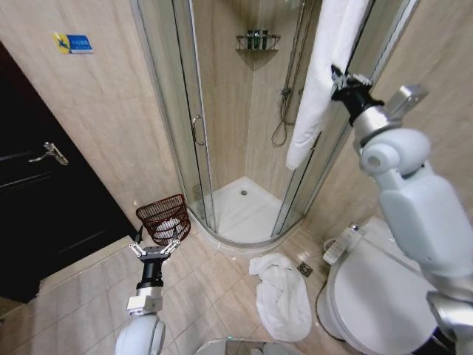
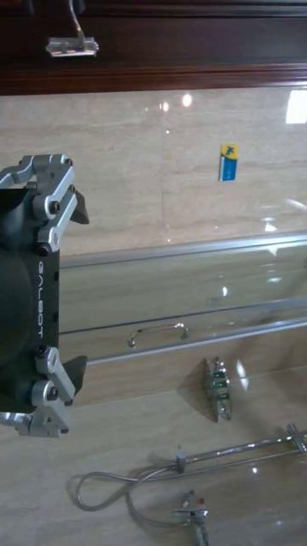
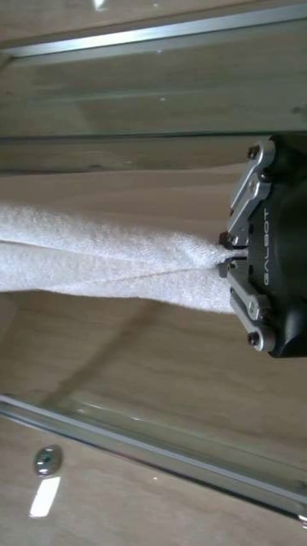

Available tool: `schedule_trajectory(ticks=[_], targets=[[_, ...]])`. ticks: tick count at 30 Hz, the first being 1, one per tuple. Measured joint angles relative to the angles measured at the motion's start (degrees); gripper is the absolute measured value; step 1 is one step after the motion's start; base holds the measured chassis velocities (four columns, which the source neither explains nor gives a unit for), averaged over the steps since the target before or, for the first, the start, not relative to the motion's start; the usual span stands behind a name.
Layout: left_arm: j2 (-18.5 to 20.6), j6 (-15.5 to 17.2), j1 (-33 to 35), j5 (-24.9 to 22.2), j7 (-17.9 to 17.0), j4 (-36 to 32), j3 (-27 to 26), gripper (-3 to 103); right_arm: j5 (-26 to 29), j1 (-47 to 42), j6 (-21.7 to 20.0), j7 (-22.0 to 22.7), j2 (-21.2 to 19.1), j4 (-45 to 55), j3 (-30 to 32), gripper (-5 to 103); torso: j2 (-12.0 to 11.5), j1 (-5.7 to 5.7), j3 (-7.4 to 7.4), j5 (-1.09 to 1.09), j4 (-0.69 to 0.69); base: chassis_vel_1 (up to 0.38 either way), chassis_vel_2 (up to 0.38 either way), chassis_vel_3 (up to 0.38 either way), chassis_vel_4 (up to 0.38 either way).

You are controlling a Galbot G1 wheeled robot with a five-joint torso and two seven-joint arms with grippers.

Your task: Discard the used towel into the hamper.

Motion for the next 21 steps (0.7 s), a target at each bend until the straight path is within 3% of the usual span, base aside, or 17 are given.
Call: schedule_trajectory(ticks=[21], targets=[[-0.83, -1.21, 1.95, 3.09, -0.21, 0.03, 1.01, 100, -3.24, -18.62, 2.58, -3.62, 3.55, 5.48, 10.98, 4, 0.0, 0.0, 0.0, -0.02, 0.0, 0.0, 0.0, 0.0, 0.0]])
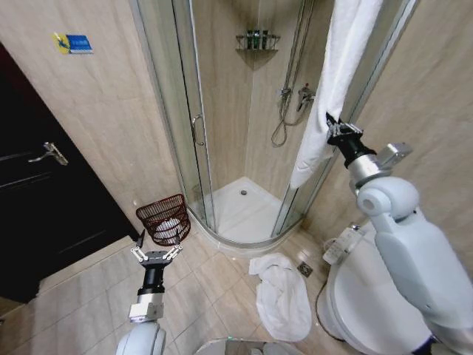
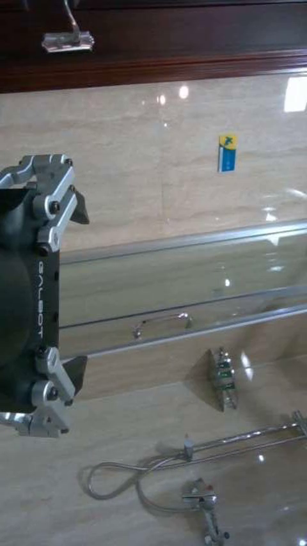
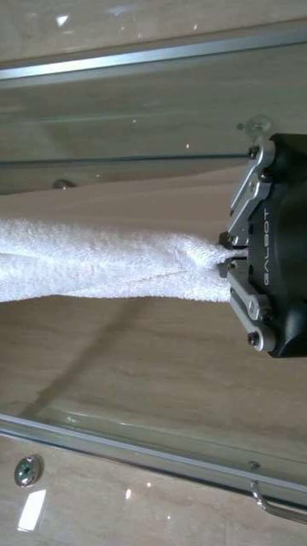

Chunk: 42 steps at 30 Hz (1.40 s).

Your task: Discard the used towel into the hamper.

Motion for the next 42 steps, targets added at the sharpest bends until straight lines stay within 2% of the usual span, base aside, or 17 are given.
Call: schedule_trajectory(ticks=[8, 22, 25, 32, 42], targets=[[0.15, -1.22, 1.21, 0.29, -0.64, -0.28, -0.25, 100, -3.28, -7.46, 1.14, -0.95, 4.22, 1.76, 1.8, 4, 0.0, 0.0, 0.0, 0.01, 0.0, 0.0, 0.0, 0.0, 0.0], [0.0, -3.72, 2.72, 0.3, -2.15, -0.87, -0.5, 100, -6.51, -12.49, 1.24, -0.66, 10.2, 3.16, 1.91, 4, 0.0, 0.0, 0.0, 0.0, 0.0, 0.0, 0.0, 0.0, 0.0], [0.04, -5.01, 3.47, 0.68, -2.95, -0.86, -0.47, 100, -9.0, -15.81, 2.04, -1.65, 12.56, 3.78, 2.37, 4, 0.0, 0.0, 0.0, 0.01, 0.0, 0.0, 0.0, 0.0, 0.0], [0.45, -7.45, 5.85, 0.83, -4.42, -0.45, -0.22, 100, -12.37, -21.15, 3.67, -3.4, 15.03, 4.91, 3.46, 4, 0.0, 0.0, 0.0, 0.01, 0.0, 0.0, 0.0, 0.0, 0.0], [0.75, -6.9, 3.64, 0.64, -5.98, 1.4, -0.05, 100, -16.24, -31.26, 5.09, -3.79, 17.26, 12.36, 5.88, 4, 0.0, 0.0, 0.0, 0.01, 0.0, 0.0, 0.0, 0.0, 0.0]])
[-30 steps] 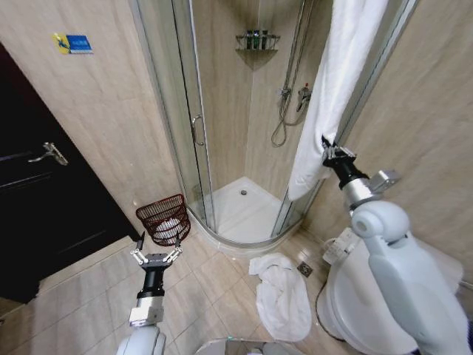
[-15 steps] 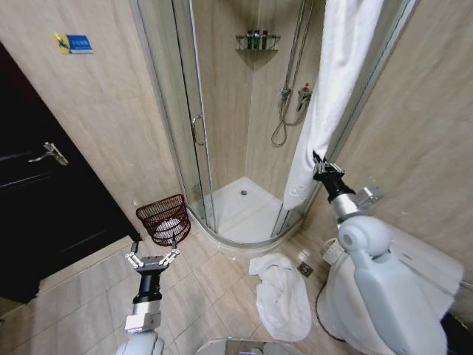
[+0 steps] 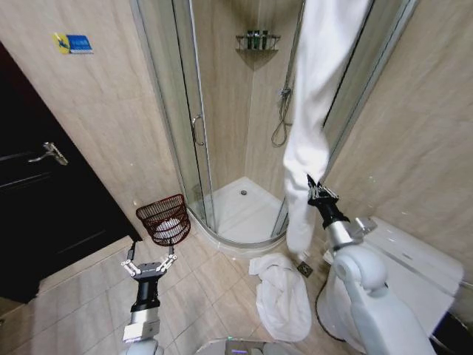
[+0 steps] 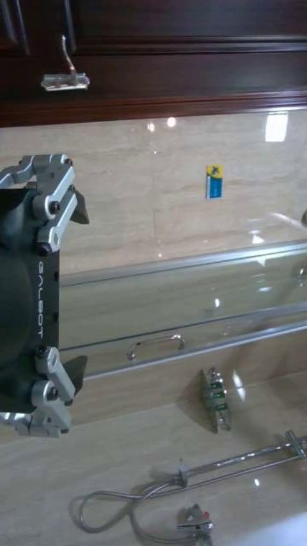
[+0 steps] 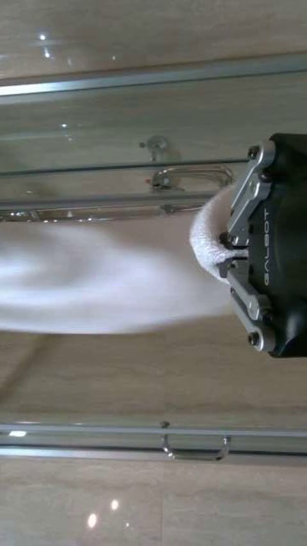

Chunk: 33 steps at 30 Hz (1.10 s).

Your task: Discard the used towel into the hamper.

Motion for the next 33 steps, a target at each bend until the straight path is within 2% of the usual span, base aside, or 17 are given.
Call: schedule_trajectory(ticks=[13, 27, 33], targets=[[-0.3, 0.85, -2.08, 0.13, -0.02, 0.82, 0.45, 100, -3.28, -8.22, 2.55, -0.06, 2.59, 7.45, 1.67, 4, 0.0, 0.0, 0.0, -0.01, 0.0, 0.0, 0.0, 0.0, 0.0], [-0.15, 1.1, -2.22, -1.5, 0.07, 0.74, 0.31, 100, -3.21, -6.63, 2.22, 1.59, 2.44, 8.43, 1.22, 4, 0.0, 0.0, 0.0, 0.0, 0.01, 0.0, 0.0, 0.0, 0.0], [0.25, 0.42, -2.72, -3.46, 1.35, 1.41, 0.44, 100, -3.57, -6.31, 1.93, 1.63, 2.06, 8.6, 1.09, 4, 0.0, 0.0, 0.0, 0.0, 0.0, 0.0, 0.0, 0.0, 0.0]])
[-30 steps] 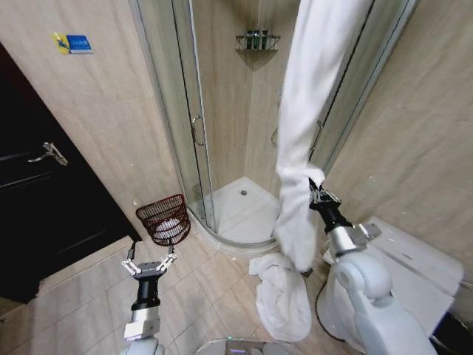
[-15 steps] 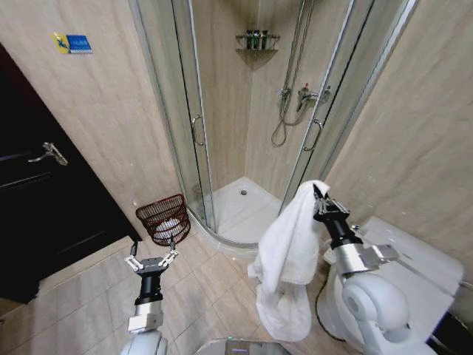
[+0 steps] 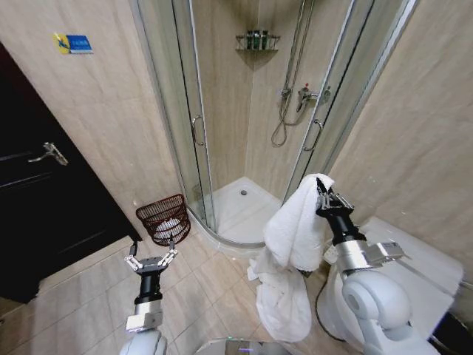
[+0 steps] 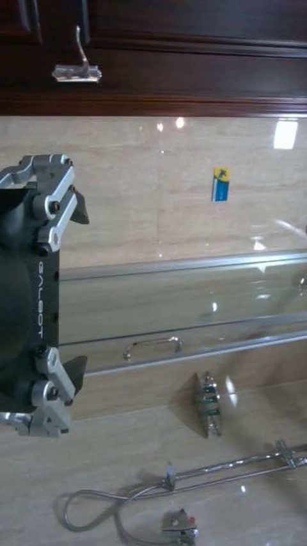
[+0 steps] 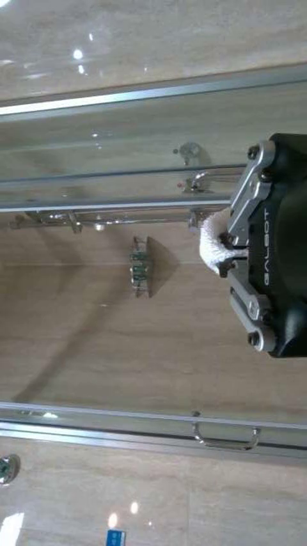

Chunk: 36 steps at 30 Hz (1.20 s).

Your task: Discard the used towel into the hamper.

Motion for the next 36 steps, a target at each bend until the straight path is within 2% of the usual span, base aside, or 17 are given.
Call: schedule_trajectory(ticks=[17, 36], targets=[[-0.11, 1.97, -0.24, 0.21, 1.4, -0.78, 0.21, 100, -1.57, -1.43, 0.21, 0.72, -0.28, 1.99, 0.35, 4, 0.0, 0.0, 0.0, 0.0, 0.0, 0.0, 0.0, 0.0, 0.0], [0.09, 1.58, -0.44, 0.27, 1.1, 0.52, -0.05, 100, -4.01, -1.24, -0.84, 1.14, -0.43, 1.84, 0.29, 4, 0.0, 0.0, 0.0, 0.03, 0.0, 0.085, 0.086, 0.075, 0.068]])
